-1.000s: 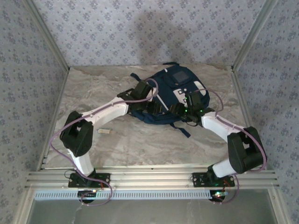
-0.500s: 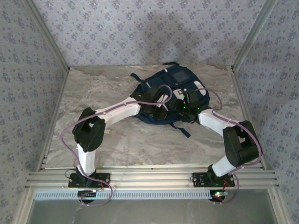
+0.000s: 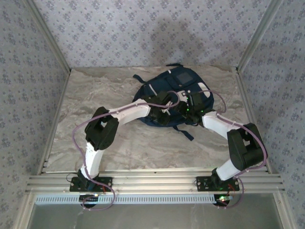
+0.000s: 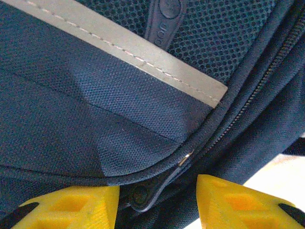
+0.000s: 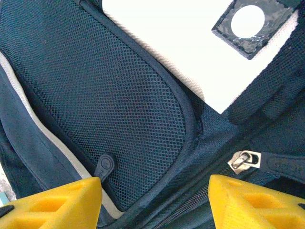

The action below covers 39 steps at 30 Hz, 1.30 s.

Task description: Pack the student bag

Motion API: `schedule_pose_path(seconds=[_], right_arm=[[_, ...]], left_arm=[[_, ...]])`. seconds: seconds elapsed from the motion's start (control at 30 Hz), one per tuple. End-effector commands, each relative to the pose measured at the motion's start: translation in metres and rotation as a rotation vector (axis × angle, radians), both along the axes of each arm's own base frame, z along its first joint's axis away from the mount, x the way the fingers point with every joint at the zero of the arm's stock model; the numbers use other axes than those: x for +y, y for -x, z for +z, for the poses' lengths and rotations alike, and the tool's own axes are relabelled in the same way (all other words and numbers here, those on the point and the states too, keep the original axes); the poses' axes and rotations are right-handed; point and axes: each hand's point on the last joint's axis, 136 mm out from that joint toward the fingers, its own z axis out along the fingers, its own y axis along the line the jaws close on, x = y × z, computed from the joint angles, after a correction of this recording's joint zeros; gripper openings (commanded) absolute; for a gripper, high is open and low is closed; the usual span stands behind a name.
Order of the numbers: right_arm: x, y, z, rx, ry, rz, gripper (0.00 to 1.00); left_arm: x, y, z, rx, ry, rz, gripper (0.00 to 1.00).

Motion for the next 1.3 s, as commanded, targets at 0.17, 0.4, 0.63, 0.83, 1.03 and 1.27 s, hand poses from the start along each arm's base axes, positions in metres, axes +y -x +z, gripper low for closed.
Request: schedule_pose_path(seconds=[0.17,0.4,0.63,0.83,1.03,1.27], right_arm=[[0.003,-0.009,0.011,-0.032,-0.002,-0.016,0.62],[0.001,-0.006,0.012,-0.036,0.009,-0.011,0.62],[-0.008,-0.001,0.002,-0.019,0.033,-0.052,0.64],[-0.008,-0.012,-0.002,-0.034,0.015,-0.094,0.65],[0.007,-0.028,-0.008,-0.022,-0.047,-0.106,0.66],[0.01,-0.036,-0.031,-0.013,-0.014,-0.142,0.42]], left_arm=[[-0.002,-0.011,0.002,-0.009,0.007,0.06,0.41],[-0.019,-0.024,0.003,0.028,0.093,0.07,0.17],[-0.023,-0.024,0.009,0.032,0.116,0.046,0.04],[-0.025,-0.016,0.023,0.041,0.166,0.026,0.0],[-0.034,-0.002,0.045,0.095,0.279,-0.005,0.0],[-0.033,0.01,0.074,0.112,0.366,-0.029,0.0]])
